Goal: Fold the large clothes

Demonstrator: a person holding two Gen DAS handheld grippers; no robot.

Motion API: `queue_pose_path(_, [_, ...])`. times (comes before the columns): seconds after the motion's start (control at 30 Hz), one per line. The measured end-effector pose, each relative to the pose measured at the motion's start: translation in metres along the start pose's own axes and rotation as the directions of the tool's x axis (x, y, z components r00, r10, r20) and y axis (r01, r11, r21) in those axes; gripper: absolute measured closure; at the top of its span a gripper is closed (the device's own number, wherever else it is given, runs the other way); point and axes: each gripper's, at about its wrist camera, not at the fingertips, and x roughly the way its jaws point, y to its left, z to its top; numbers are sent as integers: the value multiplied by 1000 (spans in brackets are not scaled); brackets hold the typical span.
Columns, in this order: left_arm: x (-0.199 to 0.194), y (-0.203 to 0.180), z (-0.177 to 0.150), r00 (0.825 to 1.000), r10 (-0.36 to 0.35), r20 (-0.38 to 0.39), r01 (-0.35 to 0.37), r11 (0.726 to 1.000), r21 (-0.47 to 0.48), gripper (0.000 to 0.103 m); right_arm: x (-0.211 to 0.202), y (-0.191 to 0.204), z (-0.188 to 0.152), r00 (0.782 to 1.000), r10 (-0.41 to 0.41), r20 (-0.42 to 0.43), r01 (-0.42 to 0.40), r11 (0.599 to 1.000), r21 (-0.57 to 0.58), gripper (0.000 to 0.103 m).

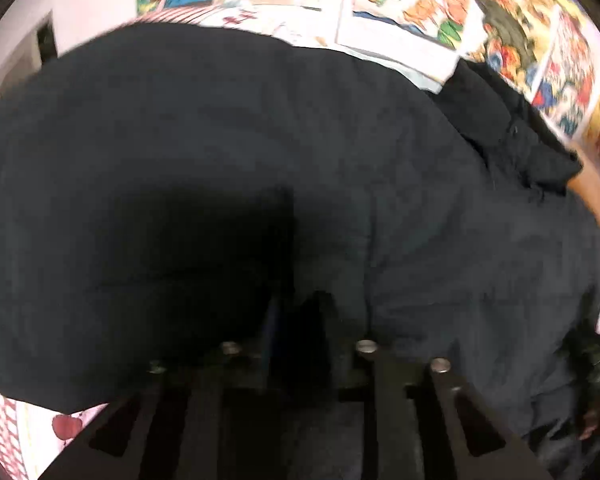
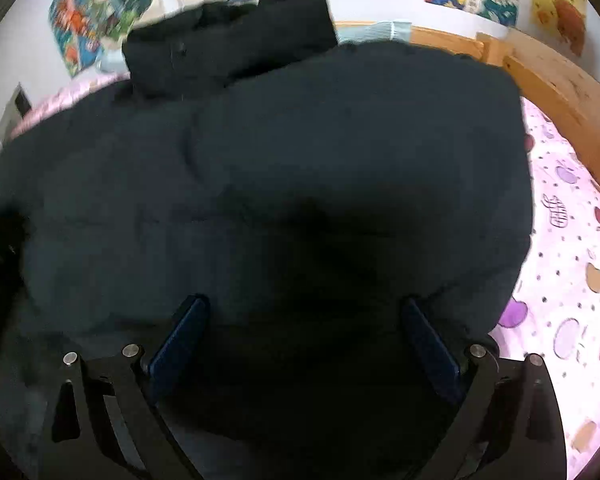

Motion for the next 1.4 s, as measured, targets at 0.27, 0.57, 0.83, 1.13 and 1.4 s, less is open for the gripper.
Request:
queue_pose_path(0.27, [-39,50,-25,948,-311,-65,301,945,-130,16,-12,17,-14,990,-46,132,51,998,-28,1])
queue_pose_path(0.57, [-120,136,-48,965,-231,123,251,951,-182,0,-64,62,-5,981,183,68,-188,979,81,2])
queue_pose_path(0.83, [-179,253,-66,951,64,303,59,923,-380,0,-44,138,6,970,241,42,-245,951,189,2])
queue_pose_path(1.13, [-162,316,-77,962,51,269,105,838,-535,0,-22,225,17,994,108,23,-108,994,-8,2])
queue_pose_path(1.4, [-156,309,-68,934,98,344,106,842,-528,17,12,229,-11,997,69,-47,-70,997,-28,1])
